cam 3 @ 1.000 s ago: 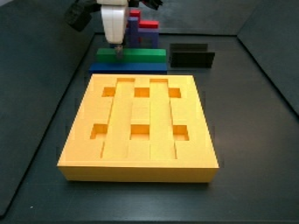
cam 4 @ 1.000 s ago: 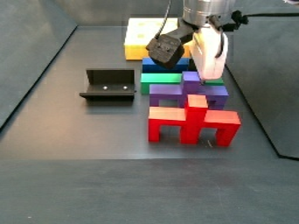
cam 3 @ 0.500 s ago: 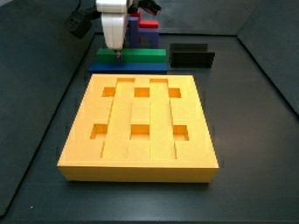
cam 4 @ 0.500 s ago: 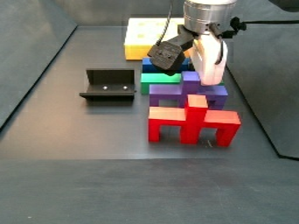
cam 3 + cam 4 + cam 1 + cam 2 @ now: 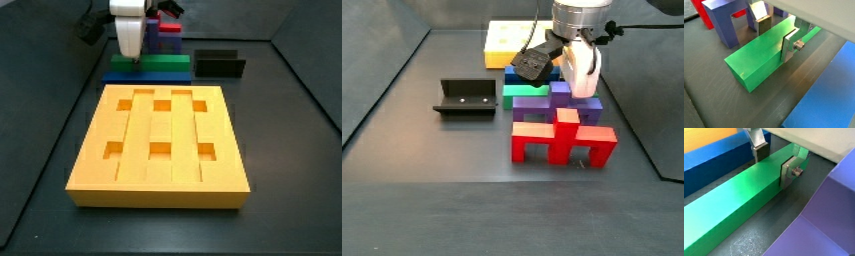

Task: Pick up the green object. Move up. Move to above the board. Insert the green object.
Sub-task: Pick up the green object.

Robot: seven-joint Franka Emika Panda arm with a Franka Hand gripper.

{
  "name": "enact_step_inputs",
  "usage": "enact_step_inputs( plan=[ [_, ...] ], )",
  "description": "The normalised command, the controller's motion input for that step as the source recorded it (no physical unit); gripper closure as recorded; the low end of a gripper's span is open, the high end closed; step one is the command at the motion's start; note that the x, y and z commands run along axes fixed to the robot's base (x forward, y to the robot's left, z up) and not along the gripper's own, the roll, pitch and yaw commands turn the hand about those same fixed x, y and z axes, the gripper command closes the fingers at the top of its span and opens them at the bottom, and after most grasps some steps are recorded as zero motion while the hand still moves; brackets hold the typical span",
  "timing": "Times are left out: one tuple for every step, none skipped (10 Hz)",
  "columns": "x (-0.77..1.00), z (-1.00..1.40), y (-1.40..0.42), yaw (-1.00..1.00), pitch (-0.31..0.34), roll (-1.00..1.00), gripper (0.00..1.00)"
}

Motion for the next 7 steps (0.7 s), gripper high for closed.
enact_step_inputs(
  plan=[
    [0.0,0.0,0.0,0.0,0.0,0.0,1.0],
    [0.0,0.0,0.0,0.0,0.0,0.0,1.0],
    [0.0,0.0,0.0,0.0,0.0,0.0,1.0],
    [0.0,0.0,0.0,0.0,0.0,0.0,1.0],
    [0.0,0.0,0.0,0.0,0.0,0.0,1.0],
    [0.0,0.0,0.0,0.0,0.0,0.0,1.0],
    [0.0,0.0,0.0,0.0,0.0,0.0,1.0]
  ],
)
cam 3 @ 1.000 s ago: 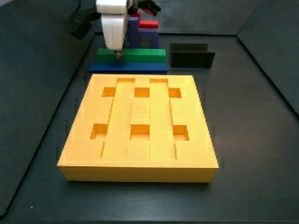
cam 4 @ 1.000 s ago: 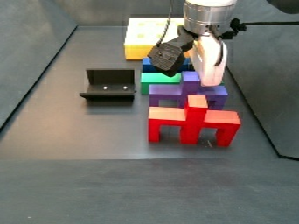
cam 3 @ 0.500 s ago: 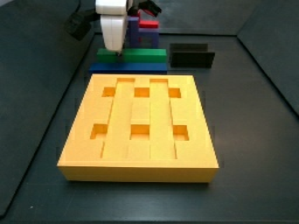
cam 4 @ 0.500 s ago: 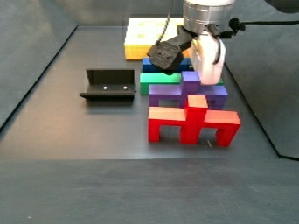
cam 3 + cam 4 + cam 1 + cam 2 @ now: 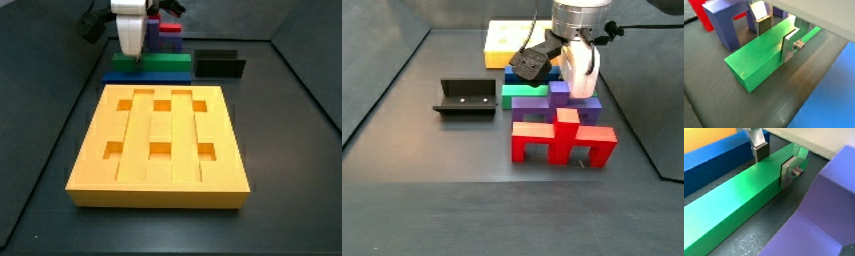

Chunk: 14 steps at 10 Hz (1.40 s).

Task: Pick up the green object. Move up. Move to above the board. Insert the green object.
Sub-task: Pick up the green object, then move up, then move to above the board.

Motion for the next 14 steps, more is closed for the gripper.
enact_step_inputs(
  plan=[
    [0.0,0.0,0.0,0.0,0.0,0.0,1.0],
    [0.0,0.0,0.0,0.0,0.0,0.0,1.0],
    [0.0,0.0,0.0,0.0,0.0,0.0,1.0],
    [0.0,0.0,0.0,0.0,0.0,0.0,1.0],
    [0.0,0.0,0.0,0.0,0.0,0.0,1.0],
    [0.0,0.0,0.0,0.0,0.0,0.0,1.0],
    [0.0,0.0,0.0,0.0,0.0,0.0,1.0],
    [0.0,0.0,0.0,0.0,0.0,0.0,1.0],
    [0.0,0.83,0.0,0.0,0.0,0.0,1.0],
    [0.03,0.82,-0.05,-0.05,-0.004,0.0,1.0],
    [-0.01,0.64,-0.04,-0.05,0.015,0.0,1.0],
    [0.0,0.24,-0.01,-0.03,-0.023,0.02,1.0],
    [0.0,1.4,0.0,0.0,0.0,0.0,1.0],
    [-0.02,1.4,0.0,0.01,0.045,-0.01,1.0]
  ],
)
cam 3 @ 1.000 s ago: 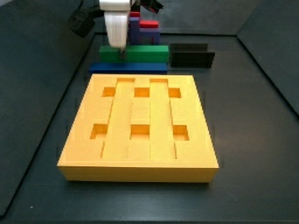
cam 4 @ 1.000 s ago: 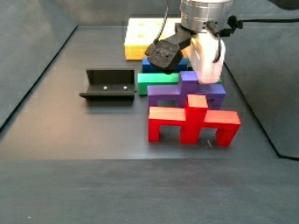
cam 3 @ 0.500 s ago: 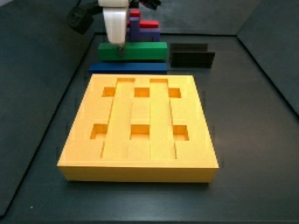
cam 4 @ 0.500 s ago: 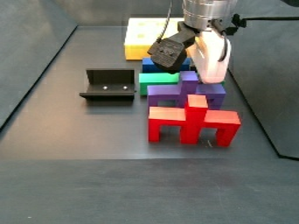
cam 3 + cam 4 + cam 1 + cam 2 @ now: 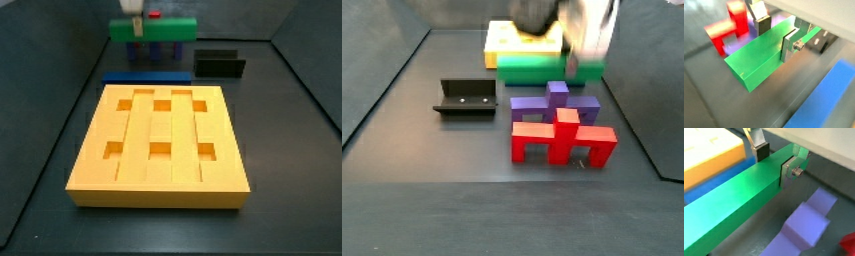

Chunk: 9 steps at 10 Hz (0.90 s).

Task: Pick up the green object. Move up. Move to above the board. Insert the green object.
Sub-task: Move to above the board.

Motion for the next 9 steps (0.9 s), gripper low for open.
enact_step_inputs(
  plan=[
    [-0.04,1.4,0.0,0.0,0.05,0.0,1.0],
    [-0.01,1.4,0.01,0.0,0.027,0.02,1.0],
    [0.02,1.4,0.01,0.0,0.054,0.01,1.0],
    [0.0,1.4,0.01,0.0,0.089,0.01,1.0],
    [0.01,1.4,0.01,0.0,0.076,0.01,1.0],
    [0.03,0.5,0.0,0.0,0.073,0.01,1.0],
    [0.04,0.17,0.0,0.0,0.07,0.01,1.0],
    [0.43,0.2,-1.4,1.0,0.038,0.02,1.0],
    [0.42,0.2,-1.4,1.0,0.042,0.02,1.0]
  ],
)
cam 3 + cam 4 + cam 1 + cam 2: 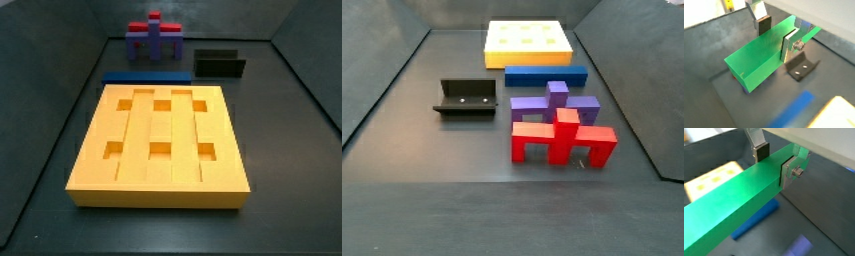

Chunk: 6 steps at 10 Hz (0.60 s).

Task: Pick up the green object. Move up. Move to above the board. Insert the green object.
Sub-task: Move to above the board.

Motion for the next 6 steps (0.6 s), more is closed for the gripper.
enact_step_inputs(
  plan=[
    [0.44,0.2,-1.4,1.0,0.049,0.03,1.0],
    [0.47,0.2,-1.4,1.0,0.06,0.01,1.0],
    [0.48,0.21,-1.4,1.0,0.068,0.02,1.0],
    [0.49,0.21,-1.4,1.0,0.079,0.02,1.0],
    [0.52,0.22,-1.4,1.0,0.088,0.02,1.0],
    [0.55,0.22,-1.4,1.0,0.094,0.02,1.0]
  ],
)
